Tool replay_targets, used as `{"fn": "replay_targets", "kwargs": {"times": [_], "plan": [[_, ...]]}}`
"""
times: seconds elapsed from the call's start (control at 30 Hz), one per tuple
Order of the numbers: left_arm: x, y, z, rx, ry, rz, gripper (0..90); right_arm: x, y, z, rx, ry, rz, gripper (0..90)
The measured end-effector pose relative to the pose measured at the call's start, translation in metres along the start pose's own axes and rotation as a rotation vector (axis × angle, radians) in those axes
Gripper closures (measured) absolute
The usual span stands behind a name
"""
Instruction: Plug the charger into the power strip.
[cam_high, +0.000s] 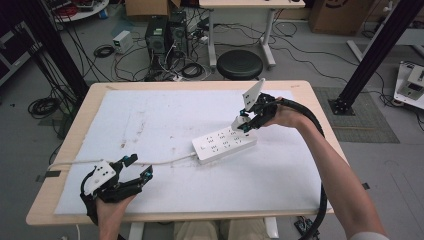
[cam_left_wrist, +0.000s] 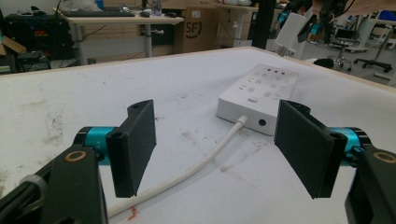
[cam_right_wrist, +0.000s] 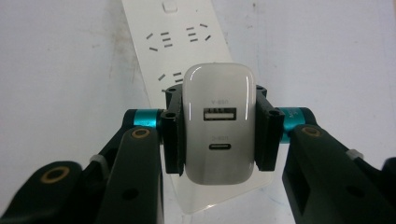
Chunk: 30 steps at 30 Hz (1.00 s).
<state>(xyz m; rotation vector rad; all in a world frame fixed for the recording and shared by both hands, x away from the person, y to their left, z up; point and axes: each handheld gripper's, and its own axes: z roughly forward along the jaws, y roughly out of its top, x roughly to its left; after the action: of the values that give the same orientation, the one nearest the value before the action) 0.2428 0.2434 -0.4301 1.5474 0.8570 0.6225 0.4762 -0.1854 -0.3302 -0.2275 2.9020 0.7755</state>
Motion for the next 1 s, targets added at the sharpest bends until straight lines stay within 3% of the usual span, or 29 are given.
{"fn": "replay_targets", "kwargs": {"times": [0.07,0.33,0.83,0.87,0.9,1.0], "plan": [[0.0,-0.001,-0.004,0.004,0.007,0.003,29.4,-0.005,0.004,0.006,0.032,0.021,-0.023,63.6],[0.001,-0.004,-0.011,0.015,0.022,0.004,29.4,-0.014,0.011,0.019,0.064,0.098,-0.088,63.6],[-0.001,-0.009,-0.018,0.026,0.059,-0.008,29.5,-0.032,0.013,0.031,0.094,0.156,-0.132,63.6],[-0.001,-0.009,-0.018,0.028,0.06,-0.005,29.5,-0.034,0.012,0.036,0.146,0.153,-0.149,63.6],[-0.002,-0.01,-0.018,0.03,0.062,-0.003,29.5,-0.035,0.012,0.037,0.152,0.152,-0.153,63.6],[-0.002,-0.011,-0.017,0.031,0.066,-0.005,29.5,-0.037,0.01,0.036,0.134,0.155,-0.154,63.6]]}}
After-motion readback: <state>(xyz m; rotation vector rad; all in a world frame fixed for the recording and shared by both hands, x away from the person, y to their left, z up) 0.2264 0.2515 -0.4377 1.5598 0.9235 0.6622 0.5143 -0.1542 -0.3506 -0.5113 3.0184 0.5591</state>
